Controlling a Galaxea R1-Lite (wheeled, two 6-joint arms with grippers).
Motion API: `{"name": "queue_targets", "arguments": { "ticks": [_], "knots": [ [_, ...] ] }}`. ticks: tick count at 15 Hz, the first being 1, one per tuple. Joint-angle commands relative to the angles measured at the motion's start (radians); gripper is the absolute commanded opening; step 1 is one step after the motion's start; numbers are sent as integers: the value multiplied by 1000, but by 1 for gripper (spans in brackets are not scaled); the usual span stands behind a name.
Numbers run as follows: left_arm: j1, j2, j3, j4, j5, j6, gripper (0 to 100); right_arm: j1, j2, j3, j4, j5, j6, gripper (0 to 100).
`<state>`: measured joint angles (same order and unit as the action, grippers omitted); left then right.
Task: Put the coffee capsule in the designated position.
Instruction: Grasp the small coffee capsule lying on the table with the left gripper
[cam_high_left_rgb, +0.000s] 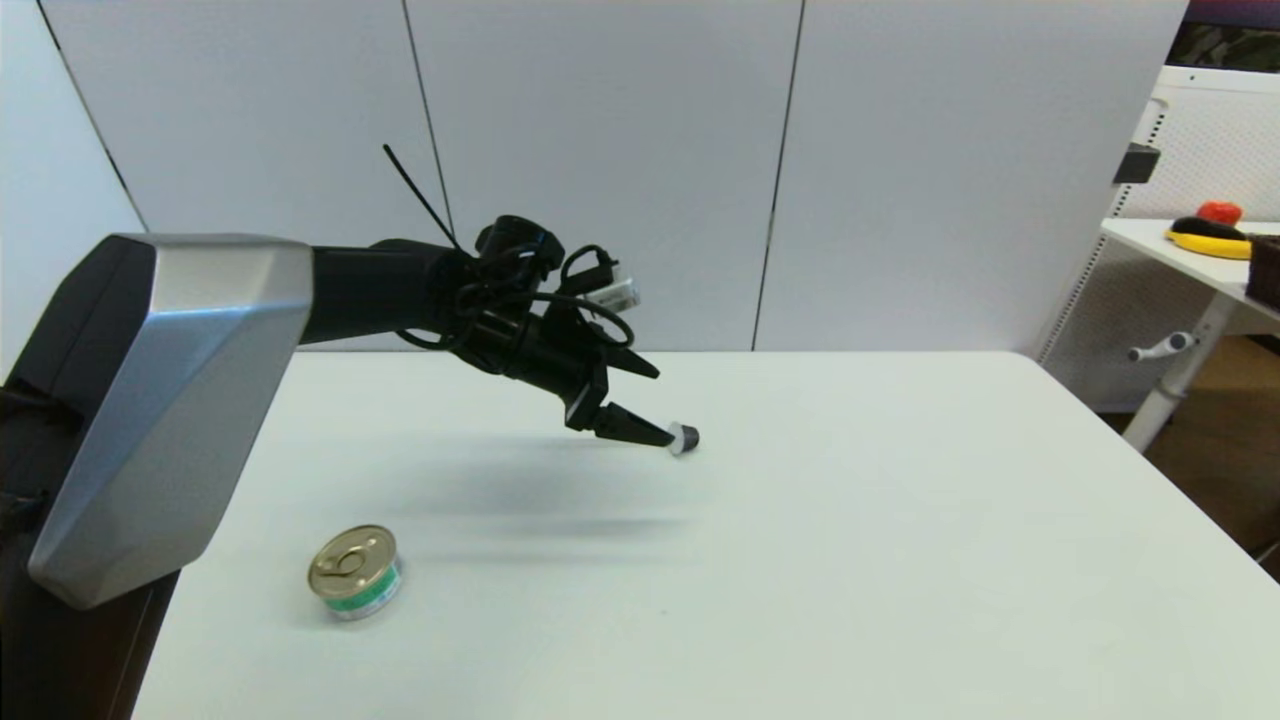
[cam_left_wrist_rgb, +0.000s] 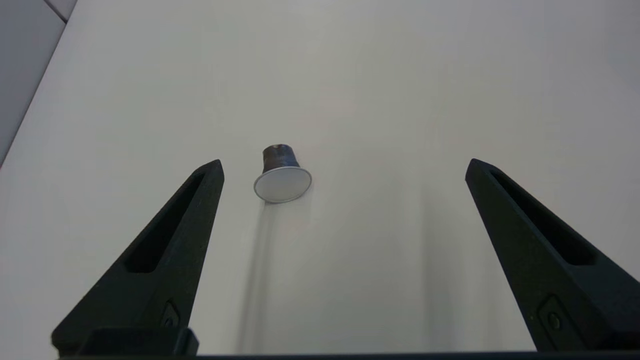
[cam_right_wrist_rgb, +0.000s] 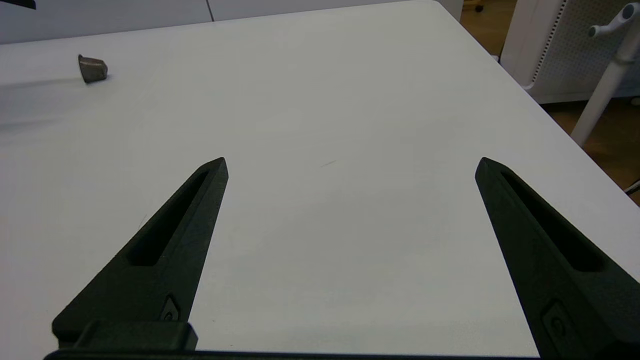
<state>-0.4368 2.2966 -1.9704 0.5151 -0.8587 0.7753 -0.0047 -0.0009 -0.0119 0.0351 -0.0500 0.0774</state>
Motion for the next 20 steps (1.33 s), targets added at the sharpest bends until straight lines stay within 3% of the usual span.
{"name": "queue_targets", "arguments": {
  "ticks": [1, 5, 9, 15, 20],
  "knots": [
    [-37, 15, 1, 0, 72, 21, 100, 0, 1, 0, 0, -1, 1, 100],
    [-65, 44, -4, -13, 175, 4, 100, 0, 1, 0, 0, -1, 1, 100],
    [-65, 92, -4, -56, 181, -41, 100, 0, 1, 0, 0, -1, 1, 100],
    [-63, 146, -4, -288, 179, -156, 100, 0, 1, 0, 0, -1, 1, 100],
    [-56, 176, 2, -351, 176, -182, 100, 0, 1, 0, 0, -1, 1, 100]
  ]
}}
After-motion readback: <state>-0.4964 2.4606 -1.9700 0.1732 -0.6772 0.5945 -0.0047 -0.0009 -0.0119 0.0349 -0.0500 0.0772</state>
